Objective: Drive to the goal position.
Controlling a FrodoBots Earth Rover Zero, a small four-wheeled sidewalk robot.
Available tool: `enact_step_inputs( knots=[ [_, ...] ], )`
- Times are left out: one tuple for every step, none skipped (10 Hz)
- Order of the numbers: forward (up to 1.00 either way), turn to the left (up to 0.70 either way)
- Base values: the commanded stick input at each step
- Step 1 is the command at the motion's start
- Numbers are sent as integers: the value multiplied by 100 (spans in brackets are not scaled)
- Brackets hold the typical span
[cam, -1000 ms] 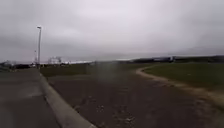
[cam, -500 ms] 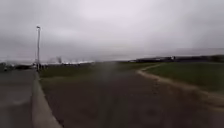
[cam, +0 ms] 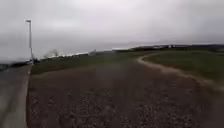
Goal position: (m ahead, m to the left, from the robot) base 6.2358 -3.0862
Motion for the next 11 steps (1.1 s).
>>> enact_step_inputs(
  knots=[
    [85, 0],
    [85, 0],
    [85, 0],
    [85, 0],
    [85, -1],
    [85, -12],
    [85, -28],
    [85, -32],
    [85, 0],
    [85, 0],
    [85, 0]
  ],
)
